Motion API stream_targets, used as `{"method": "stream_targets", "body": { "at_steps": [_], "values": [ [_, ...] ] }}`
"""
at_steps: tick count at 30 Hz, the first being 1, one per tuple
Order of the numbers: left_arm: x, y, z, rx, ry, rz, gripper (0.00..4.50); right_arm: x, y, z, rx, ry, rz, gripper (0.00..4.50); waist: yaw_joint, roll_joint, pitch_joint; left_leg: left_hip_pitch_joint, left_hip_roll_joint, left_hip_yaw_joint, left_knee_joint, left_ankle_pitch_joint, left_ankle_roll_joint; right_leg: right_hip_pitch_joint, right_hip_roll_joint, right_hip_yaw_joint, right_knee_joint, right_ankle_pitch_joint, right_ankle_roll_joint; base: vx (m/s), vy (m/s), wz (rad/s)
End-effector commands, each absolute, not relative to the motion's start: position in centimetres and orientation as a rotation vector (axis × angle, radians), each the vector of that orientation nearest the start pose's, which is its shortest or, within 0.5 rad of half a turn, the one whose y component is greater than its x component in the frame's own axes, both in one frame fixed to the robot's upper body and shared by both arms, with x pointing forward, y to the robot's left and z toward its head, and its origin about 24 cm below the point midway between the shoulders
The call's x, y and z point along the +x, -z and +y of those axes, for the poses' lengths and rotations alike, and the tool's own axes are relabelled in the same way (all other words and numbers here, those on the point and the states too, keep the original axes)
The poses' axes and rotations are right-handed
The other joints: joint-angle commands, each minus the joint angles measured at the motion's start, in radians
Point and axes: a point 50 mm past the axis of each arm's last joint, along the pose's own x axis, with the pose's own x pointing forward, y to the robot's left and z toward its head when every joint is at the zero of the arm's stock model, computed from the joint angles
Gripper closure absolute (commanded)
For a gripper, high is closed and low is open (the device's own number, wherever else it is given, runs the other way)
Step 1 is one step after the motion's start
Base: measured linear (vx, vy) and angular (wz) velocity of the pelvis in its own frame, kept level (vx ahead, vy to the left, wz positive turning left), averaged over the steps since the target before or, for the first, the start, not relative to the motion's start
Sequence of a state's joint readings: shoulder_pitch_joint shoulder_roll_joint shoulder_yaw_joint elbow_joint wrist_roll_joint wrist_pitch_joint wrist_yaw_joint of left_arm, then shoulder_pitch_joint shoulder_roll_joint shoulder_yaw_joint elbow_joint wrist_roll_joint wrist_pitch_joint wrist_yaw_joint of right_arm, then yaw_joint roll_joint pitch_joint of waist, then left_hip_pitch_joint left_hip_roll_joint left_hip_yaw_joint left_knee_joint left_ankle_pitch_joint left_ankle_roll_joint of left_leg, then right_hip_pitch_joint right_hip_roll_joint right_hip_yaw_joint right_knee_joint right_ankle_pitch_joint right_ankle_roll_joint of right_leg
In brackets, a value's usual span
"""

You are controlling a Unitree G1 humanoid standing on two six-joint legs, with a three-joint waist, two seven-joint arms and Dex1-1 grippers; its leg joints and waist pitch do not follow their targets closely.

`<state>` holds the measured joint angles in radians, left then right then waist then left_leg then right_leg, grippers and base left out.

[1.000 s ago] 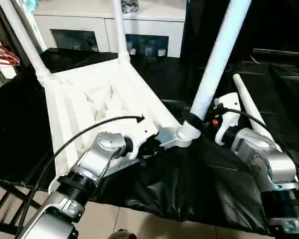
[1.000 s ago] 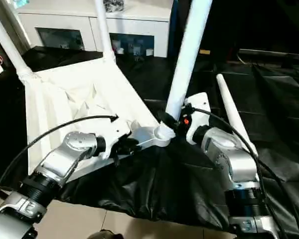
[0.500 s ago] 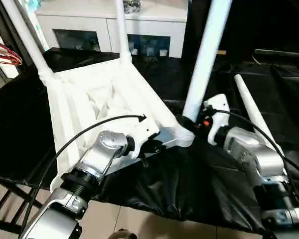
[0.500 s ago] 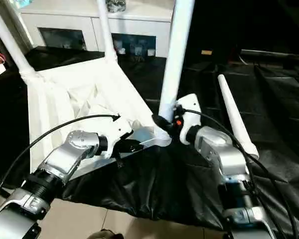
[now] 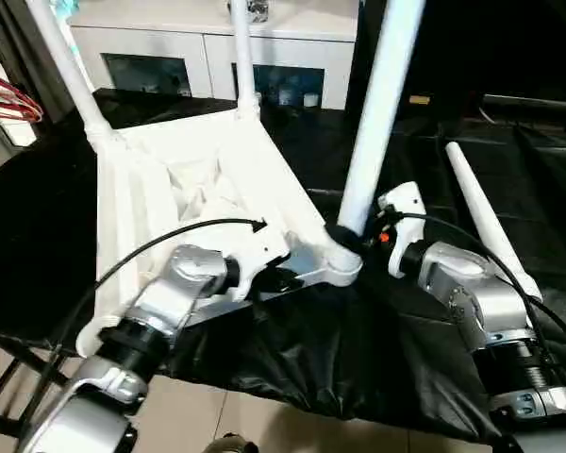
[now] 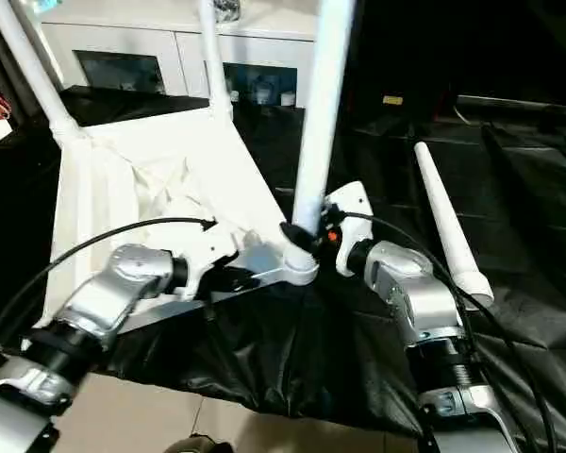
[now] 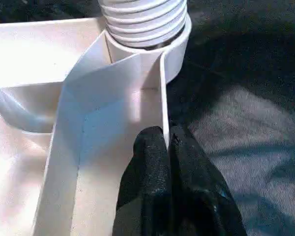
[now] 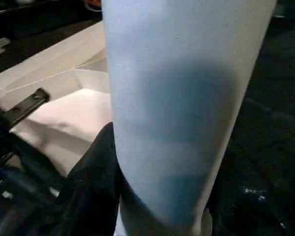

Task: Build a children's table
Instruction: Insert table leg to table base

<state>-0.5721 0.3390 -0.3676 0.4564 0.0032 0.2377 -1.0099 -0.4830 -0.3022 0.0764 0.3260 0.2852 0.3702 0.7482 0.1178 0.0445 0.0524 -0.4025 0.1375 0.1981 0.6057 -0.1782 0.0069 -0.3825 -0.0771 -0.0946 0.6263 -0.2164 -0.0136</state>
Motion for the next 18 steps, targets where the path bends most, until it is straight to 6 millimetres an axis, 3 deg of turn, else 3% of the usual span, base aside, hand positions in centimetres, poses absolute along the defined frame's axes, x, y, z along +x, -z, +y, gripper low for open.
{"method": "stream_targets", "body": {
  "at_steps": [1, 10, 18],
  "values": [
    [30.7, -5.3, 10.0, 0.444, 1.317, 0.427, 4.5, 32.4, -7.9, -14.6, 0.013, -0.84, 0.259, 2.6, 0.0, -0.013, -0.07, 0.031, 0.112, -0.052, -0.072, -0.162, 0.041, 0.037, -0.116, 0.072, -0.071, -0.079, -0.231, 0.0, 0.0, 0.0],
    [29.8, -5.4, 10.4, 0.463, 1.423, 0.436, 4.5, 31.0, -6.3, -15.0, 0.002, -0.944, 0.316, 2.6, 0.011, -0.014, -0.069, 0.032, 0.115, -0.052, -0.074, -0.181, 0.034, 0.035, -0.118, 0.072, -0.074, -0.118, -0.225, 0.0, 0.0, 0.0],
    [29.8, -5.2, 10.8, 0.49, 1.427, 0.453, 4.5, 30.7, -5.9, -15.0, 0.005, -0.97, 0.332, 2.6, 0.019, -0.012, -0.071, 0.033, 0.114, -0.052, -0.074, -0.178, 0.024, 0.035, -0.118, 0.073, -0.071, -0.092, -0.229, 0.0, 0.0, 0.0]
  ]
}}
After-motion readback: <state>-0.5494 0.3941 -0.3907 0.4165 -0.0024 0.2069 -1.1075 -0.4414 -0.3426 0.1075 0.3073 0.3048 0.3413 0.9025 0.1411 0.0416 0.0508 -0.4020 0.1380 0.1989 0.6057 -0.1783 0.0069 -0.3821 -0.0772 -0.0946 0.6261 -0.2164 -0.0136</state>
